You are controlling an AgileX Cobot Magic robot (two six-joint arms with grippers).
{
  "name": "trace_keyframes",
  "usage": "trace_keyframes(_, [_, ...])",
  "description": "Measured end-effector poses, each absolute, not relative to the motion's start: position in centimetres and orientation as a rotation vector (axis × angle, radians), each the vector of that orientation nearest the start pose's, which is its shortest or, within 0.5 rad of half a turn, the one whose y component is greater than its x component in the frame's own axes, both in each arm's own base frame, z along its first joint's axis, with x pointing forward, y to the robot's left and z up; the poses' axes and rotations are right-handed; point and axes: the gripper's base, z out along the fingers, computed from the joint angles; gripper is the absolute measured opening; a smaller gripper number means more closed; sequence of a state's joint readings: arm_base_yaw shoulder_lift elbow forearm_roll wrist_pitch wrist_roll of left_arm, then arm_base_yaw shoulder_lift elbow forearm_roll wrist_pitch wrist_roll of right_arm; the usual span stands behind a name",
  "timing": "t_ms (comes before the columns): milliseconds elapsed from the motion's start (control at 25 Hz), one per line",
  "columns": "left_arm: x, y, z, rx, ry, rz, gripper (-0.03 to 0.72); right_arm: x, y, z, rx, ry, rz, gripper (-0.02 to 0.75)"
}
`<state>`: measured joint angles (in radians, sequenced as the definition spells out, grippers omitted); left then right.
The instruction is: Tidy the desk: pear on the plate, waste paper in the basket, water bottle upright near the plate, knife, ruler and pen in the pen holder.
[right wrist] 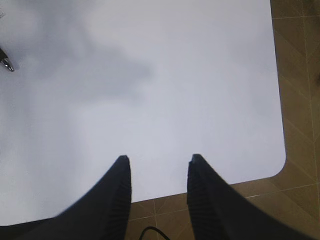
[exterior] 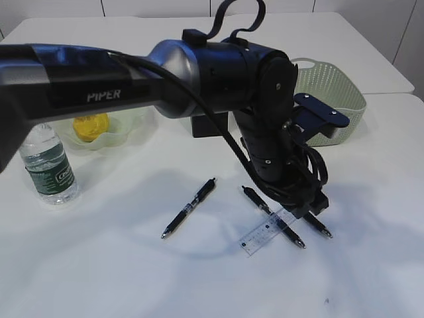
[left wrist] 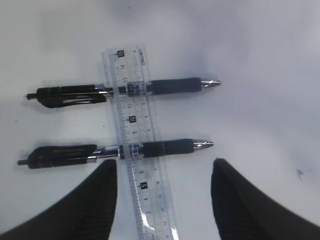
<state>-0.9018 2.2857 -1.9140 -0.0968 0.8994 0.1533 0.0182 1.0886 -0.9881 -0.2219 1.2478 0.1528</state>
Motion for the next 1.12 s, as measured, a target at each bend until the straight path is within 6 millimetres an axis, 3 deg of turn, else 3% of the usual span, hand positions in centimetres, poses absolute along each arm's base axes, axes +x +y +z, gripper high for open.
trace_keyframes(360, [30.6, -39.3, 14.3, 1.398, 2.483, -0.234, 0.424, 18.4, -1.6, 32.4, 0.137, 2.808, -0.274, 0.314])
trace_keyframes(1000, [31.6, -40.5, 15.0, 1.337, 2.381, -0.287, 0.424, 18.4, -1.7, 32.4, 0.135, 2.806, -0.289, 0.314])
trace_keyframes(1120, [31.9, -40.9, 14.3, 1.349, 2.399, -0.279, 0.424, 18.4, -1.7, 32.4, 0.134, 2.805, -0.291, 0.314])
